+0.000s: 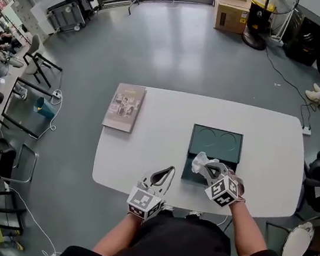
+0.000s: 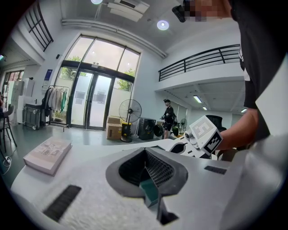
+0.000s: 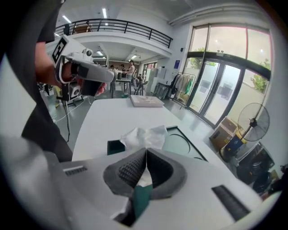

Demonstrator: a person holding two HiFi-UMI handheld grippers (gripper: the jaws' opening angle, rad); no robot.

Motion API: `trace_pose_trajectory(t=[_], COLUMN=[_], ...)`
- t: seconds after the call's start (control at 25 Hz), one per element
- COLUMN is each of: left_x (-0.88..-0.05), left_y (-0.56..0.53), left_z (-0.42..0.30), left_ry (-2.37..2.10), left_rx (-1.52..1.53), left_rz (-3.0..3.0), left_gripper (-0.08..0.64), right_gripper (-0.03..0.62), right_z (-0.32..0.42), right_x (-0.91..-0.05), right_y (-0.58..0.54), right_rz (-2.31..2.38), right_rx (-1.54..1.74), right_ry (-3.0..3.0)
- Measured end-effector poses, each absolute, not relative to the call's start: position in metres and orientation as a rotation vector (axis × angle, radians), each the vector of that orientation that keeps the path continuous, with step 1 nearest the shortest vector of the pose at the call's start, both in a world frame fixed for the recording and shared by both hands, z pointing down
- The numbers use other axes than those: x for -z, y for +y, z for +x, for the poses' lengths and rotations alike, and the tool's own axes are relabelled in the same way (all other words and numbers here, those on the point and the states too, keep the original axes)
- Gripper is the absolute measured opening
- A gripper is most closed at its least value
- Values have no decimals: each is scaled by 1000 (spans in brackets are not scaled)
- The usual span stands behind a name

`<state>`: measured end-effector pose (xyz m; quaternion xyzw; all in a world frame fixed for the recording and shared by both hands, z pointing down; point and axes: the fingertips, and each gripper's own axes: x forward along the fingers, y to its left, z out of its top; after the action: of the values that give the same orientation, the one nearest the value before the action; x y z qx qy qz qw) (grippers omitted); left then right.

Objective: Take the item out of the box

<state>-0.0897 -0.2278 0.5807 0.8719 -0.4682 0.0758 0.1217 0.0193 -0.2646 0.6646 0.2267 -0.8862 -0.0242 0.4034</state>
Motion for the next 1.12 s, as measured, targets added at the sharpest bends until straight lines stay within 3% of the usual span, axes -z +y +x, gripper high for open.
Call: trace_pose_trajectory(t=[0.76, 1.12], left_x=[-536, -519], left_y=[-251, -257], left_z=[-70, -57], left_ry=[-1338, -1331], left_rx=[-146, -111], left_rz=[2663, 2704], left_gripper=[11, 11], right_gripper=[11, 9], right_z=[43, 80], right_x=[-499, -471], right_y=[-279, -271], right_rz=[1197, 1468], right_rx=[65, 70], right_ry=[-2617, -2619])
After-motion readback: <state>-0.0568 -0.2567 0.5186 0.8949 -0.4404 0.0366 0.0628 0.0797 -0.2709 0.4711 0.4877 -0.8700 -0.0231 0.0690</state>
